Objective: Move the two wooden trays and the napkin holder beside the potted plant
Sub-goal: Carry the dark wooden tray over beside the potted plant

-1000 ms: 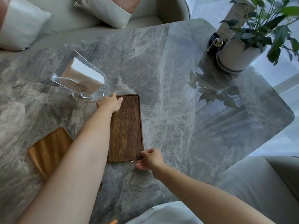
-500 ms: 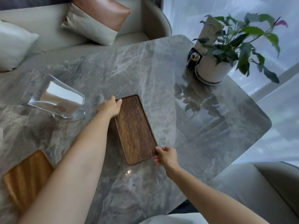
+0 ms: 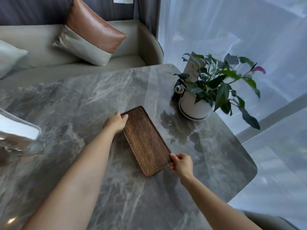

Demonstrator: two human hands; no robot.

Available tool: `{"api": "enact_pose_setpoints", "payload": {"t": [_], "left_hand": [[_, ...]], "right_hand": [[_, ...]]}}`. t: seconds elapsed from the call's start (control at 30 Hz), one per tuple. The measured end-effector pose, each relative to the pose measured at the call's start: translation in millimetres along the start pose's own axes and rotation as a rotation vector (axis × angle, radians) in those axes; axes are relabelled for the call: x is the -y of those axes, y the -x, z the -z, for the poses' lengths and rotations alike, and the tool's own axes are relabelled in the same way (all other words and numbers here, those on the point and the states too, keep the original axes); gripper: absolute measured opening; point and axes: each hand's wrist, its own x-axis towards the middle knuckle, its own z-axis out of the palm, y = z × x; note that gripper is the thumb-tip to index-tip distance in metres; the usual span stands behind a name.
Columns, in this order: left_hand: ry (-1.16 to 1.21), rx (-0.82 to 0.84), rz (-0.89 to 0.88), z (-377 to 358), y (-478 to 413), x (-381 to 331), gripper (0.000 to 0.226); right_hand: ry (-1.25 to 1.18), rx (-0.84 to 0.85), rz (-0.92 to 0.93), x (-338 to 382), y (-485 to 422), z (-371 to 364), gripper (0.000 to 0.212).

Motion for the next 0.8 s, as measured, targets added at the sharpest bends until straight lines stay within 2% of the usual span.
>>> {"api": "enact_pose_setpoints", "payload": {"t": [0.33,0.5,0.8], "left_hand": [[-0.019,0.095,0.01,-26,-41,-71,0.061],[-0.034,0.098,-0.032,-40,-66,-103,0.058],[-0.034,0.109,-0.006,-54,-101,-140,0.061]], "right_hand": [[-0.007,0.033,-0.054,9,-82,40,0.022],[0.021,0.013,-0.064,11,-117,55,0.019],[0.033,0.017,-0.067,27,-158,70,0.021]]}}
